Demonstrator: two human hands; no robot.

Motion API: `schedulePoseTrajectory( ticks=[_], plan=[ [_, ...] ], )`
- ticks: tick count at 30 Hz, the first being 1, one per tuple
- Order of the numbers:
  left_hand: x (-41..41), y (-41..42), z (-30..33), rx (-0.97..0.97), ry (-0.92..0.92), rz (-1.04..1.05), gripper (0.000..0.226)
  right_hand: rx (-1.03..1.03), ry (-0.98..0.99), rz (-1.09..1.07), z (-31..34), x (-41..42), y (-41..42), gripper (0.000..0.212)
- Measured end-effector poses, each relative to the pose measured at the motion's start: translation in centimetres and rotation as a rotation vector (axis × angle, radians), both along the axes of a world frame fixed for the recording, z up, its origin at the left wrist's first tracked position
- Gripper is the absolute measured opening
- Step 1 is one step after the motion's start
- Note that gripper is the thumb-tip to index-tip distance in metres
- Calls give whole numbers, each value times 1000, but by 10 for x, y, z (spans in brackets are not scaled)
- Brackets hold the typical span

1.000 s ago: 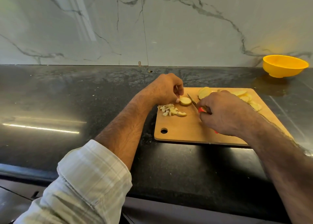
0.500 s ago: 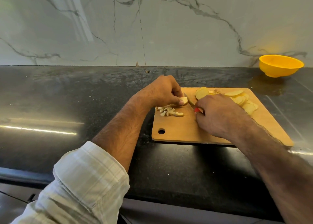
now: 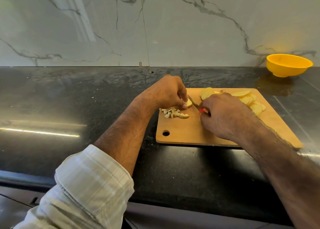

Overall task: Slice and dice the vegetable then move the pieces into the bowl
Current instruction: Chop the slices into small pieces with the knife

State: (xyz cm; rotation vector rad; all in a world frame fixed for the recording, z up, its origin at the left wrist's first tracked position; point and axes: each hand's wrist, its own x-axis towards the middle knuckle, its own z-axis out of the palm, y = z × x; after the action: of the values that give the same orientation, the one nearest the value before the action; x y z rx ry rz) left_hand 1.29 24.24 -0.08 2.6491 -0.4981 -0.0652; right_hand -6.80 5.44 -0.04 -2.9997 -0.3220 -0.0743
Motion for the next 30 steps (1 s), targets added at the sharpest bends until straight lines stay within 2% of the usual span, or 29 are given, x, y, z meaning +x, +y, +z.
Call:
schedulePoseTrajectory(
  ticks=[8, 13, 23, 26, 30],
  plan=[
    [-2, -5, 0, -8, -12, 15, 19, 52, 21, -11, -1, 2, 1, 35],
    [-1, -6, 2, -16, 8, 41, 16, 110, -47, -15, 3, -1, 4, 29],
    [0, -10, 0, 38, -28, 58, 9, -8, 12, -20, 2, -14, 22, 23],
    [0, -12, 1, 54, -45, 58, 9, -50, 89, -34, 7, -18, 34, 26],
    [0, -13, 2, 67, -44, 62, 9, -52, 100, -22, 13, -17, 40, 27]
  ],
)
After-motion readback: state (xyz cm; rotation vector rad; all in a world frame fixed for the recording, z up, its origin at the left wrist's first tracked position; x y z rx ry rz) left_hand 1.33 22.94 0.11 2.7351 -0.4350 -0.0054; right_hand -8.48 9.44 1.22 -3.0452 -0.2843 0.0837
